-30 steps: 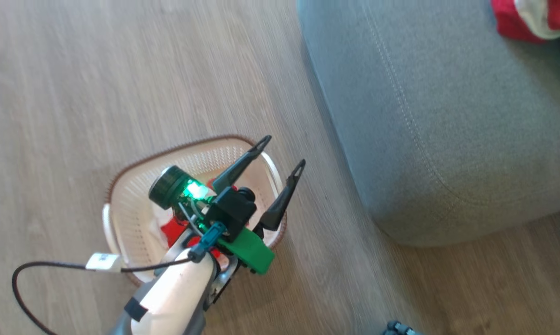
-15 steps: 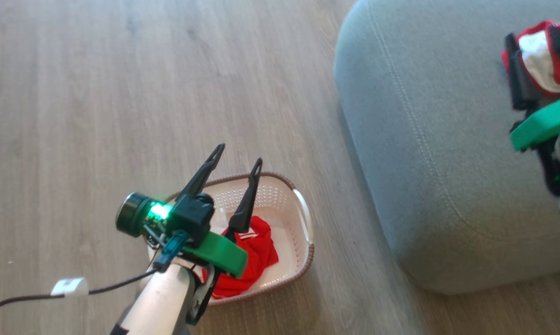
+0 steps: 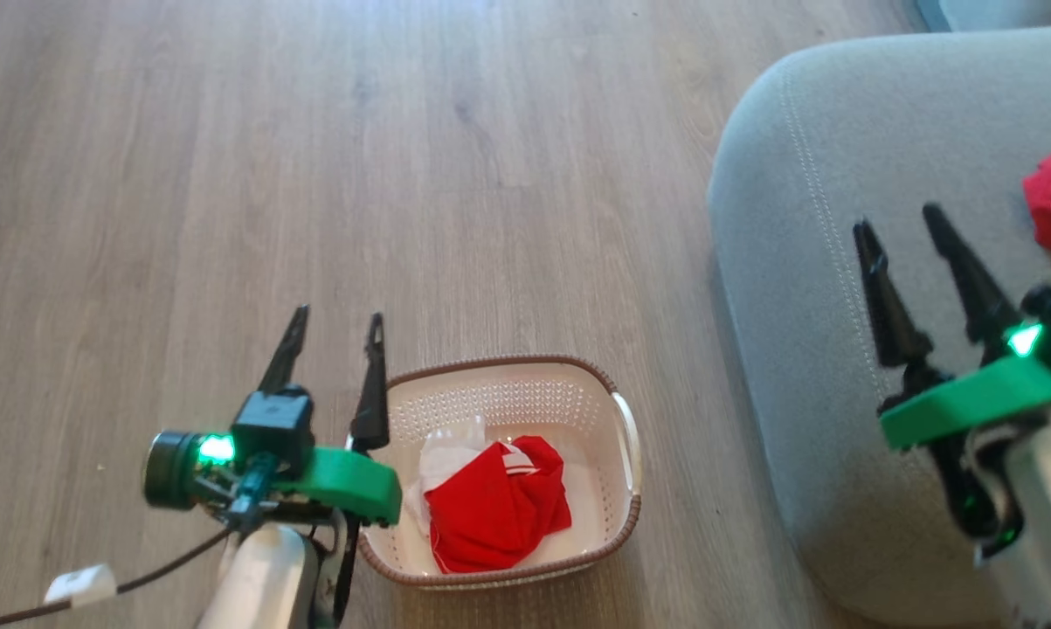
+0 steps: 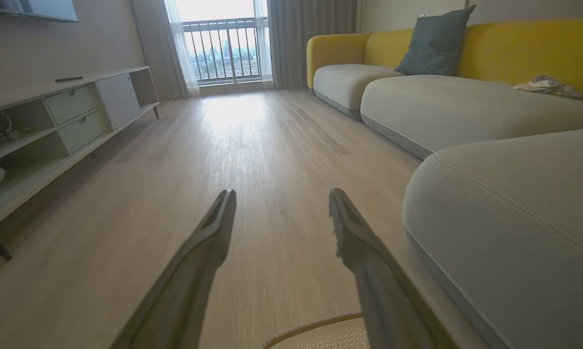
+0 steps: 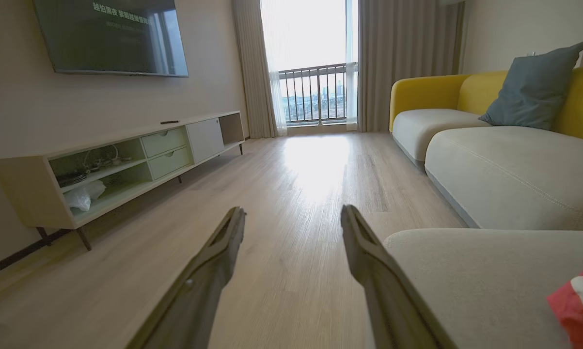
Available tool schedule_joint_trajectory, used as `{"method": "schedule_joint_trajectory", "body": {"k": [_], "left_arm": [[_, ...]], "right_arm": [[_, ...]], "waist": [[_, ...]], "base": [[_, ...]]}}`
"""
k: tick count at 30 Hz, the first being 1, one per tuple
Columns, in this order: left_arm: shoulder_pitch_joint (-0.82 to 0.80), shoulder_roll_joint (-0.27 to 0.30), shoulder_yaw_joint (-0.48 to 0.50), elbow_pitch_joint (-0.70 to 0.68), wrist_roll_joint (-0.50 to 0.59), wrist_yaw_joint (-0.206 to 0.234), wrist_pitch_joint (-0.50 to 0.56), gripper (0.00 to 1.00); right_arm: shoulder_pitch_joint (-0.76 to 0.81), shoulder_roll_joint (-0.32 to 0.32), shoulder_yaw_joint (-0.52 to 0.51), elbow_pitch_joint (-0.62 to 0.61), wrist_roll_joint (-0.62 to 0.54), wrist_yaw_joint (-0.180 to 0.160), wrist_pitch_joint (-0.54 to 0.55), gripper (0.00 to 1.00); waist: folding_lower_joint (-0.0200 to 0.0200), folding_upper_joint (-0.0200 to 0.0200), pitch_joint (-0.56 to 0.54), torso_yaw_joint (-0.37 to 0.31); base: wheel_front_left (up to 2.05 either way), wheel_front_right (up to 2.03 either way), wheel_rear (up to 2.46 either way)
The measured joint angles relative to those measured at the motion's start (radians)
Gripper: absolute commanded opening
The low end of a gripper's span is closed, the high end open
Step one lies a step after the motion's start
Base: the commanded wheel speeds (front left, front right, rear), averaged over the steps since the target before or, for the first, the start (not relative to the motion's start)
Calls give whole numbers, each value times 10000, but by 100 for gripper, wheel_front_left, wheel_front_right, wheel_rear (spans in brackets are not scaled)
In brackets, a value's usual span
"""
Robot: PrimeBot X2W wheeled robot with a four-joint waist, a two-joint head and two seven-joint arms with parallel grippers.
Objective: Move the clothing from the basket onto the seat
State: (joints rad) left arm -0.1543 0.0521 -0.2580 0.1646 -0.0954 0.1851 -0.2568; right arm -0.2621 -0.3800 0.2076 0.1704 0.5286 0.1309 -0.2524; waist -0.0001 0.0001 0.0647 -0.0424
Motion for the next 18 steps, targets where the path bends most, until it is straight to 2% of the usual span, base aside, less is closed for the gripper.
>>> {"method": "schedule_joint_trajectory", "body": {"k": [12, 18], "left_arm": [[199, -21, 92, -13, -468, 838, 0, 100], [577, -21, 127, 63, -433, 920, 0, 100]], "right_arm": [[2015, 1666, -1045, -203, -805, 0, 0, 100], [2329, 1979, -1103, -40, -1256, -2, 0, 100]], "waist": [[0, 0, -3, 358], [0, 0, -13, 330]], "base": [[0, 0, 0], [0, 0, 0]]}}
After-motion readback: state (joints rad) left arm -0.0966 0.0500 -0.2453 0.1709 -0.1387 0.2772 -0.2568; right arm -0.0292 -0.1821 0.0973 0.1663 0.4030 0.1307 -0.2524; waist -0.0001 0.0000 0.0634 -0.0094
